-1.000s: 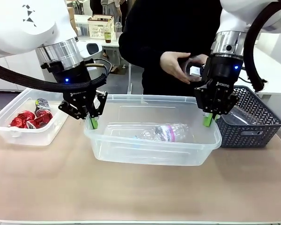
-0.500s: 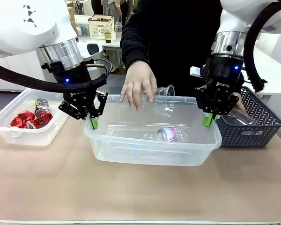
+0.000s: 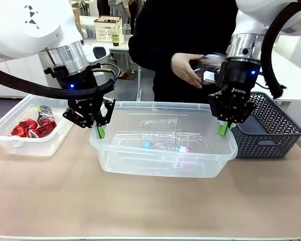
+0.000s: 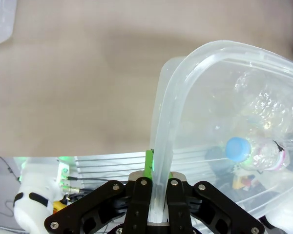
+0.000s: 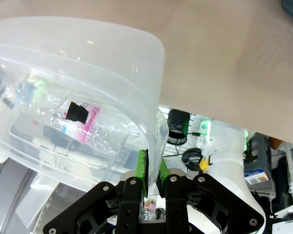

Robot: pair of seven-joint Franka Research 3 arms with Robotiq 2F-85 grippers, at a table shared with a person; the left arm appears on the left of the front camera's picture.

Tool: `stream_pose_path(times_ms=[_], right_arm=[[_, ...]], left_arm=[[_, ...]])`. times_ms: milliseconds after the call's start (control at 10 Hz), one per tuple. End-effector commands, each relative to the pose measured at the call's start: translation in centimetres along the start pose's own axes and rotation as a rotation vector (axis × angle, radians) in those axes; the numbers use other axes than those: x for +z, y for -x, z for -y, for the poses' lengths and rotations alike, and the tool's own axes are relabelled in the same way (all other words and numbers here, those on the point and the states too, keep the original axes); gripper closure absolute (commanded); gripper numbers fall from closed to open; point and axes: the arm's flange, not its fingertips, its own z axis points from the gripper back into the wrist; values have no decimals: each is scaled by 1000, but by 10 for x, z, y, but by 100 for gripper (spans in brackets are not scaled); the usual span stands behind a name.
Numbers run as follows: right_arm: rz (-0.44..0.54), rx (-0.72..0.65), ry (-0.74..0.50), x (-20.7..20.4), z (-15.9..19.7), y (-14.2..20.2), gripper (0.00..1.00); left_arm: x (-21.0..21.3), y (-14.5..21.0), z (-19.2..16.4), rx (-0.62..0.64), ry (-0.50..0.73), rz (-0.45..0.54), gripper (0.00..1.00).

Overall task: Sort the waste into each basket.
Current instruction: Offer the picked Organizing box to the human.

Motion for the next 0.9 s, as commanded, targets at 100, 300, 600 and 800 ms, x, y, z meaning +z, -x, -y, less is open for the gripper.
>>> stream_pose_path(times_ms=[100,300,600,800], right_arm=[[-16,15,9,5,-2,3,100],[-16,15,9,5,-2,3,100],[-16,15,9,5,-2,3,100],[-16,15,9,5,-2,3,100]], left_arm=[[0,0,-5,25,9,8,100],[0,0,-5,25,9,8,100],[0,0,-5,25,9,8,100],[0,0,-5,25,9,8,100]])
